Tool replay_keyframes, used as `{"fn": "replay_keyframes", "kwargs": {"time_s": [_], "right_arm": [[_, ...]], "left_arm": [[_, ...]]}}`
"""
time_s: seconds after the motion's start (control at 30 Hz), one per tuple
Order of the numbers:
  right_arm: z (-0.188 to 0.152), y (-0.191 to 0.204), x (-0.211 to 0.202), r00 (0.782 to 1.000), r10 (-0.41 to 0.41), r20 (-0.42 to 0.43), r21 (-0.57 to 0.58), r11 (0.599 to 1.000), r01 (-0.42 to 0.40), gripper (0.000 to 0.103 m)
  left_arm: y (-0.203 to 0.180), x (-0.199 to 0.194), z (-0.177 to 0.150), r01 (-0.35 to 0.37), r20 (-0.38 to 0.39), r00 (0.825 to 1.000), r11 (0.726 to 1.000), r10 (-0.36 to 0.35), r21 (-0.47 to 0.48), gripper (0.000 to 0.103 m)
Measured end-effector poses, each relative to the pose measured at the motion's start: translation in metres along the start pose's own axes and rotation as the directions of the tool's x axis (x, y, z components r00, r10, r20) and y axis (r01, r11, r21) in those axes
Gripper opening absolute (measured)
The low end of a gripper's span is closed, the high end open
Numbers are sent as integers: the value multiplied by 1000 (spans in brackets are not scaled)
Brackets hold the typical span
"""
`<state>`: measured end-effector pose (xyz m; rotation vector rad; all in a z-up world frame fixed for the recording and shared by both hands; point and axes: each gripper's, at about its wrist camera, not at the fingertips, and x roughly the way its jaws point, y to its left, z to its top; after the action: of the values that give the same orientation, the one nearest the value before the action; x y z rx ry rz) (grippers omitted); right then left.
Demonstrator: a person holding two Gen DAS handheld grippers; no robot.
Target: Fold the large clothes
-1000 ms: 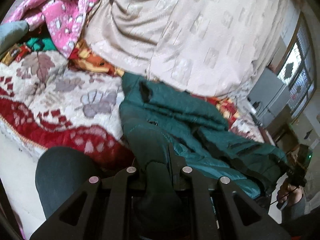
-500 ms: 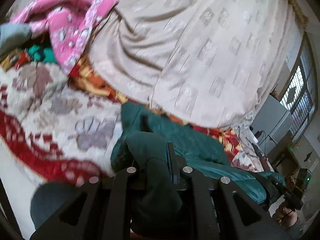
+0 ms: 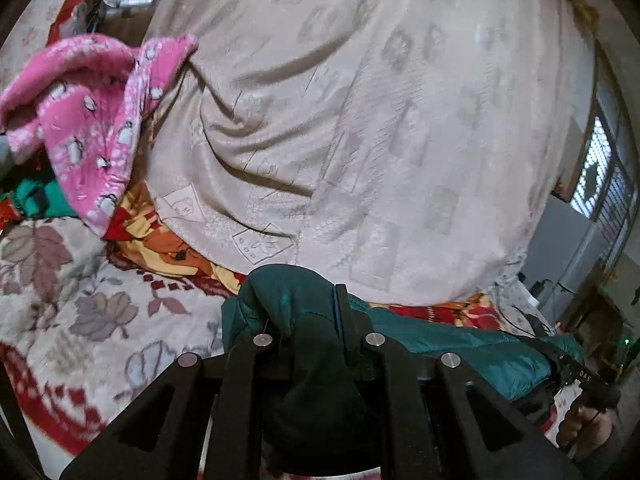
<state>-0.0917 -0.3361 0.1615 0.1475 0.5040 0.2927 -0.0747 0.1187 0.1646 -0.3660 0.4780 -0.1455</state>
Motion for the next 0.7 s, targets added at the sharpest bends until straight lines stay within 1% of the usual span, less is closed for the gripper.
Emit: {"fn": "replay_keyframes", "kwargs": {"time_s": [0.1,0.17,0.23,0.27,0.33,0.37,0.4,0.47,0.53,0.6,0.7], "right_arm": [[12,-13,51,999,-25,-37,12,1000,25,17],[15,-20,89,996,-55,-66,13,998,56,17],[14,-29,130,990,-81,-115,23,996,84,17],[12,-35,149,985,-91,-144,32,995,97,17],[8,-44,180,976,-115,-186,31,992,123,17],[4,-50,198,968,-124,-219,35,990,135,17],[0,-54,211,962,-128,-241,41,989,141,17],[-9,-60,237,951,-130,-281,41,988,148,18],[-18,-66,256,948,-127,-293,47,988,147,18],[-22,-66,271,940,-139,-311,32,987,157,18],[-26,-66,287,926,-153,-346,18,985,170,18]], "left_arm": [[13,51,4,-40,-22,999,999,41,7,0],[18,82,0,-77,-31,996,996,78,40,0],[23,120,-10,-128,-48,990,987,134,99,0],[27,134,-13,-143,-64,987,985,149,101,0],[35,171,-23,-185,-114,973,975,199,127,0],[37,182,-26,-197,-127,969,972,213,132,0],[43,199,-32,-213,-157,960,969,231,124,1],[54,220,-41,-224,-218,947,972,235,75,2],[63,234,-47,-226,-247,942,974,226,32,3],[65,249,-51,-226,-272,935,974,226,30,4],[66,257,-53,-220,-287,933,975,217,24,4]]}}
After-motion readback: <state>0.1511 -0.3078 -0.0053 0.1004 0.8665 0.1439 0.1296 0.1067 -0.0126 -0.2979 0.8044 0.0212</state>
